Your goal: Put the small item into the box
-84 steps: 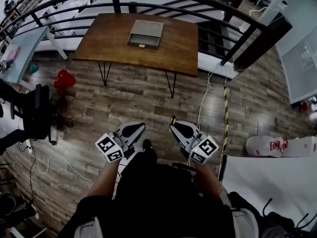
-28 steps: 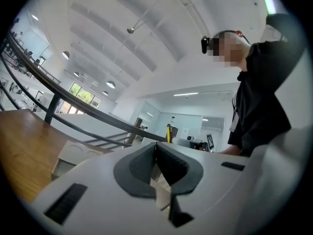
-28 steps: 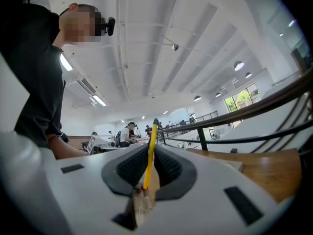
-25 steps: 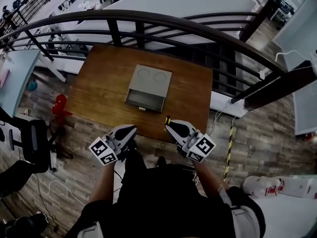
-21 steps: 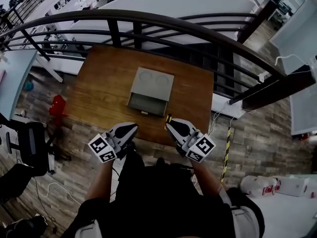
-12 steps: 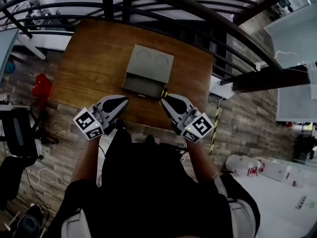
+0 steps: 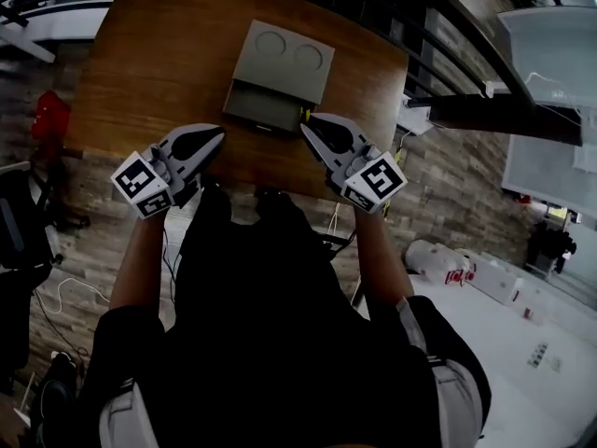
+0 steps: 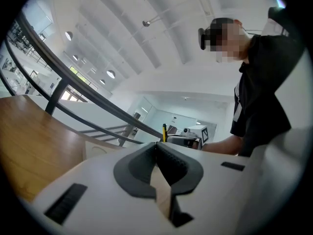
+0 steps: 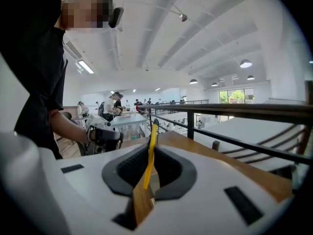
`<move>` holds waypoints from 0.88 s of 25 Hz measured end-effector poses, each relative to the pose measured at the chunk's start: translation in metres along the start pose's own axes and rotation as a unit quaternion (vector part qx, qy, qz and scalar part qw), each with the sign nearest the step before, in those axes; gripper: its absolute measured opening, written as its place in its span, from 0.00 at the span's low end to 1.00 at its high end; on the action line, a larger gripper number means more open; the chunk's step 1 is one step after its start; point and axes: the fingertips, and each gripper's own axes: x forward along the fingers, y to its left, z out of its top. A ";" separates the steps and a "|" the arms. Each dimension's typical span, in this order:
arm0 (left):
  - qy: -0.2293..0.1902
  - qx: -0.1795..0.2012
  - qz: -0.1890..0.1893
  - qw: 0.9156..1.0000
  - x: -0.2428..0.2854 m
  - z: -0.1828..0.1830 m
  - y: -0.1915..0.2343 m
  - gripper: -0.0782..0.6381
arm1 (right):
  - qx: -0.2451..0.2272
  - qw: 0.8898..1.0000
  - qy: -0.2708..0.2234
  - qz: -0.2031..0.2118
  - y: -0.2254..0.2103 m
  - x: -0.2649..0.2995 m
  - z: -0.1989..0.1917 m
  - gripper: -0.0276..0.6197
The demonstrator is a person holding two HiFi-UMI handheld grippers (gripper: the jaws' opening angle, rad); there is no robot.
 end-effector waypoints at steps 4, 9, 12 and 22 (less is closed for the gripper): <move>-0.007 0.011 0.024 1.000 0.005 -0.003 0.001 0.13 | -0.044 0.998 0.029 0.028 -0.009 0.011 -0.013 0.12; -0.012 0.005 0.059 0.998 0.006 -0.013 0.008 0.13 | -0.075 0.993 0.067 0.065 -0.014 0.028 -0.036 0.11; -0.011 0.007 0.070 0.997 0.009 -0.014 0.008 0.13 | -0.084 0.989 0.088 0.084 -0.016 0.033 -0.048 0.11; -0.028 -0.003 0.094 0.995 0.009 -0.028 0.006 0.13 | -0.074 0.979 0.144 0.122 -0.025 0.061 -0.096 0.11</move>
